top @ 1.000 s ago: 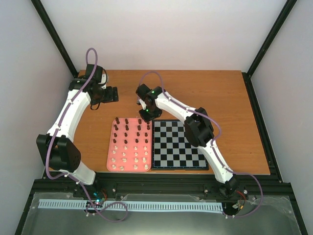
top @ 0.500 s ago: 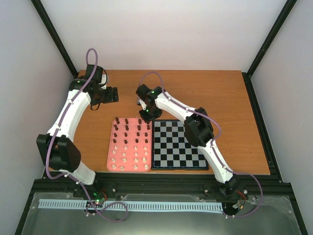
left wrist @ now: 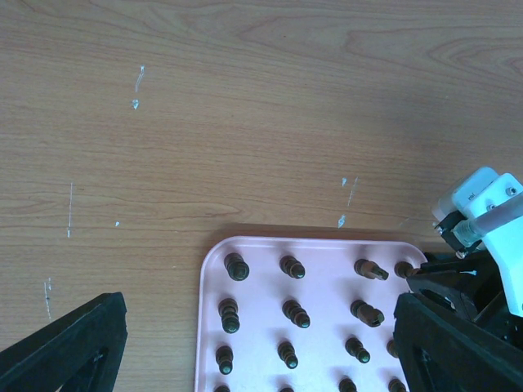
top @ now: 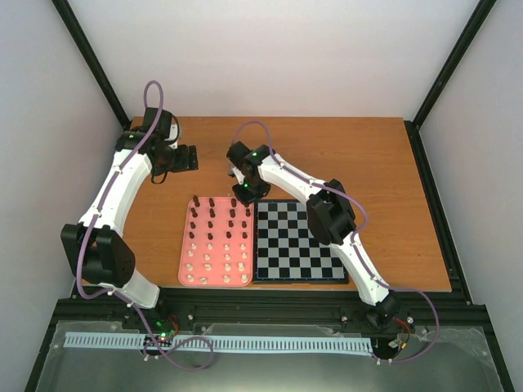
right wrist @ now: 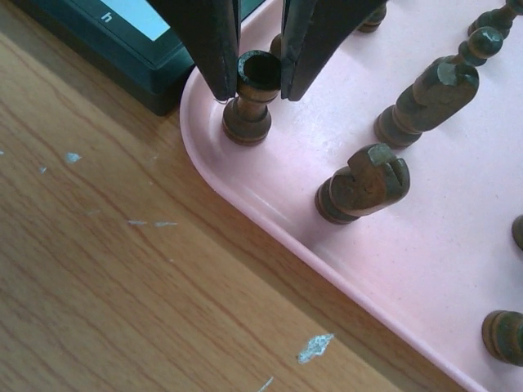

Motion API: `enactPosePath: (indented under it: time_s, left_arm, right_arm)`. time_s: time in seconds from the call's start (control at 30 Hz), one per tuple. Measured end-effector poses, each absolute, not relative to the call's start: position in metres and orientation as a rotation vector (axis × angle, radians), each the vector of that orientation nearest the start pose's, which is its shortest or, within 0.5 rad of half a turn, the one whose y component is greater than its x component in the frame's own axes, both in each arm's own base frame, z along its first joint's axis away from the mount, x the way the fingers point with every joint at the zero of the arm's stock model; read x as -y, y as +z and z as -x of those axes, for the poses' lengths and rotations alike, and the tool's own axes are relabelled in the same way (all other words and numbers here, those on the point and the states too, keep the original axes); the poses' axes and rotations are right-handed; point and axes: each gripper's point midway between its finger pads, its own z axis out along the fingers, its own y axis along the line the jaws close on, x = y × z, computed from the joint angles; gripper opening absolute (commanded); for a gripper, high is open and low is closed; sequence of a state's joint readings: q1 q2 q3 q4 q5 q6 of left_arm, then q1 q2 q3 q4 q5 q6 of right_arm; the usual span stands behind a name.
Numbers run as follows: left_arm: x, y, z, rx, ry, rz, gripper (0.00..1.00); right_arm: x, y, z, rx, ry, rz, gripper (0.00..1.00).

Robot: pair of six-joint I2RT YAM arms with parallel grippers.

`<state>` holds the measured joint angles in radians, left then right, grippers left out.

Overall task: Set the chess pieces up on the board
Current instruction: Pick up the chess piece from the storage box, then place the chess piece on the chessboard.

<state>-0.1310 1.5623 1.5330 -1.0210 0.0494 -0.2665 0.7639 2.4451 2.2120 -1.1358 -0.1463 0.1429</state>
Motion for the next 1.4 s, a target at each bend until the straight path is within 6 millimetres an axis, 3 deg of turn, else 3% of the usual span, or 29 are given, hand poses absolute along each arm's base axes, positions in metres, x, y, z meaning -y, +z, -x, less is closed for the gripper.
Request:
enactPosePath:
  time_s: [0.33, 0.47, 0.67, 0.83, 1.0, 1.27, 1.4]
  left_arm:
    - [0.059, 0.217, -0.382, -2.629, -0.202, 0.161, 1.0]
    - [0.059, 0.217, -0.382, -2.629, -0.202, 0.161, 1.0]
    - [0.059, 0.217, -0.382, -2.629, -0.202, 0.161, 1.0]
    - [0.059, 0.217, -0.382, -2.63, -0.202, 0.161, 1.0]
    - [0.059, 0.217, -0.382, -2.63, -0.202, 0.161, 1.0]
    - [0.059, 0.217, -0.382, -2.63, -0.206, 0.16, 1.0]
    - [0.06, 0.217, -0.382, -2.631, -0.207, 0.16, 1.0]
  right_arm:
    - [-0.378, 0.052, -0.361, -2.853, 0.315, 0.938, 0.03]
    - [-0.373, 0.069, -0.363, -2.826, 0.284, 0.924, 0.03]
    - [-0.349, 0.096, -0.356, -2.797, 0.195, 0.892, 0.03]
    - [-0.326, 0.081, -0.343, -2.849, 0.113, 0.874, 0.03]
    - [-0.287, 0.064, -0.34, -2.91, 0.038, 0.788, 0.03]
    - [-0.167, 0.095, -0.374, -2.91, 0.088, 0.309, 0.03]
    - [-0.141, 0.088, -0.369, -2.932, 0.084, 0.228, 0.03]
